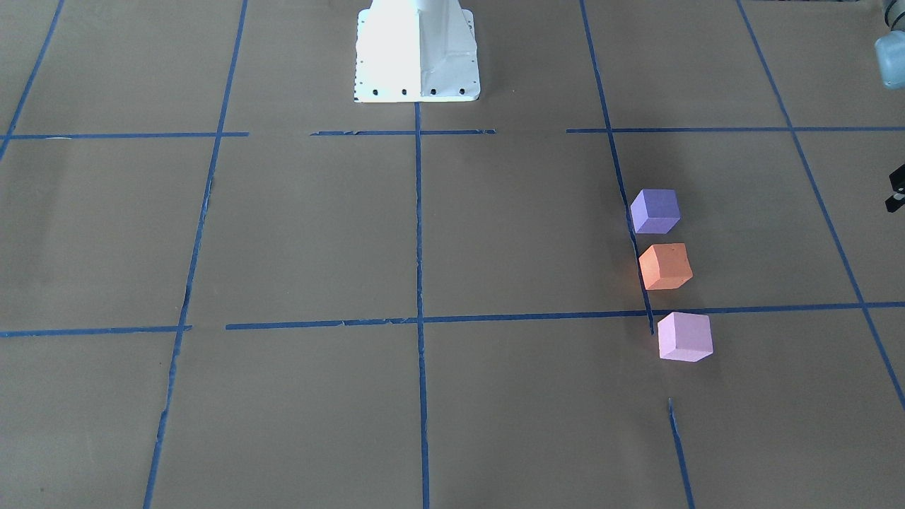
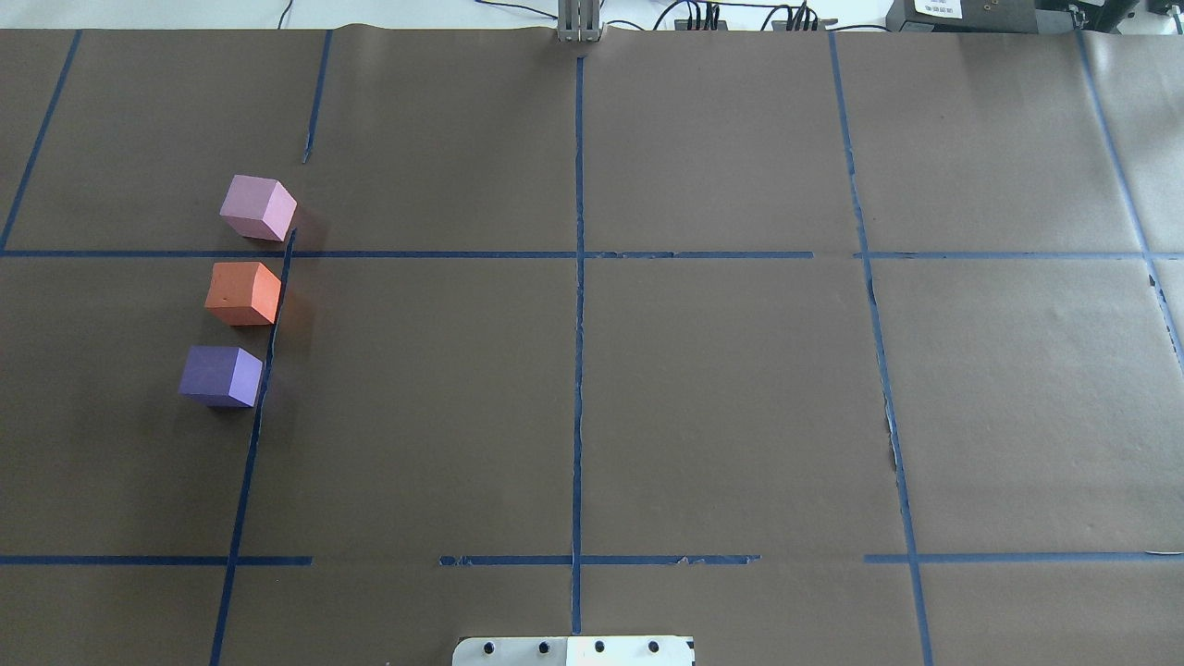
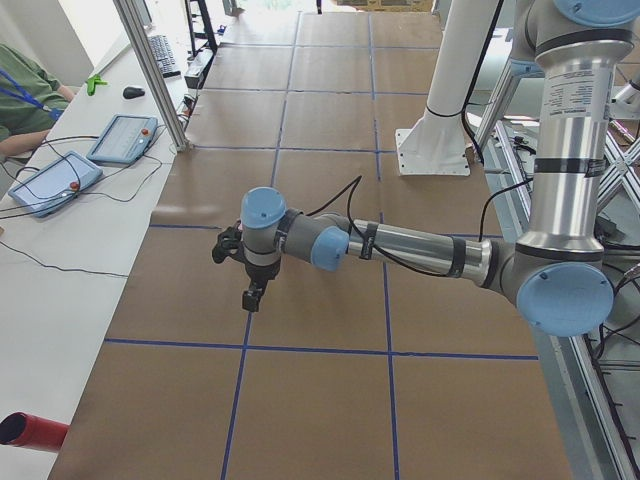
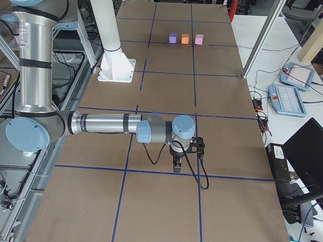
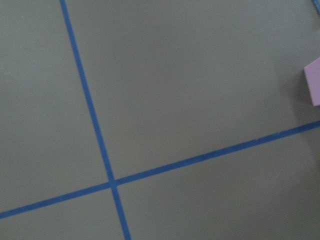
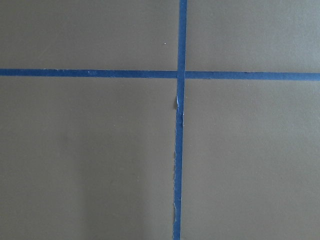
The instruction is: Arrange blocks in a line
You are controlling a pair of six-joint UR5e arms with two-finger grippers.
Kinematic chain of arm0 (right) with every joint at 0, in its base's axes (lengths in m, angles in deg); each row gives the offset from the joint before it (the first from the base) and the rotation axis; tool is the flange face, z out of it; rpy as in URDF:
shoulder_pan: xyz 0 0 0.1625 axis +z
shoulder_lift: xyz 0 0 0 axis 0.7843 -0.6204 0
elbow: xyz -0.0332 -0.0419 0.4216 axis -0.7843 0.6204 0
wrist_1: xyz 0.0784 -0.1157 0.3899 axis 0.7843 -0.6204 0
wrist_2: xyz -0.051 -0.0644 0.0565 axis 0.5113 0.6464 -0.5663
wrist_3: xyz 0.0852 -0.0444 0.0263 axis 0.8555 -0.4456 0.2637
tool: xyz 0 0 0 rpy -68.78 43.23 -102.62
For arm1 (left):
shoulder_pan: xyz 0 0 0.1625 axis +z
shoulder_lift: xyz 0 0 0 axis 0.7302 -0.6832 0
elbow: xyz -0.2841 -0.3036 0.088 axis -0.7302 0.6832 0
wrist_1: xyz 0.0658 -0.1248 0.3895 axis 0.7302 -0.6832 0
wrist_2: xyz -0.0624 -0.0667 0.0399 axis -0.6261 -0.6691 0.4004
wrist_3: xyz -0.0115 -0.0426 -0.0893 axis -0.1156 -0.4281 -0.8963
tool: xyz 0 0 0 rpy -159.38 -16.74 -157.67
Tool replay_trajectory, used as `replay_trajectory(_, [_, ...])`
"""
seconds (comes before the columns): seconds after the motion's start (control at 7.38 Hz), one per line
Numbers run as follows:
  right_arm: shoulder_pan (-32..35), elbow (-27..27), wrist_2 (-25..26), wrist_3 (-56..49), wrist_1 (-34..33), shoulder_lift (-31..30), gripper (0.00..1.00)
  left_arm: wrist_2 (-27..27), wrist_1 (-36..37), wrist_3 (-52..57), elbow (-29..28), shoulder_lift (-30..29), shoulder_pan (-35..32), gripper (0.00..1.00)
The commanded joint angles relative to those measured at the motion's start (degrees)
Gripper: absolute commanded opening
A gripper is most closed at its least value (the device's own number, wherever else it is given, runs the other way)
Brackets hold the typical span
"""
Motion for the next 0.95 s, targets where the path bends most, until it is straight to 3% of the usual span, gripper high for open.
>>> replay_trajectory(0.0, [0.03, 0.00, -0.01, 0.00, 0.00, 0.00, 1.00, -1.40, 10.67, 3.24, -1.18, 0.46, -4.42, 1.00])
replay_trajectory(0.81, [-0.06, 0.00, 0.08, 0.00, 0.00, 0.00, 1.00, -2.81, 12.65, 3.24, -3.73, 0.37, -4.43, 1.00])
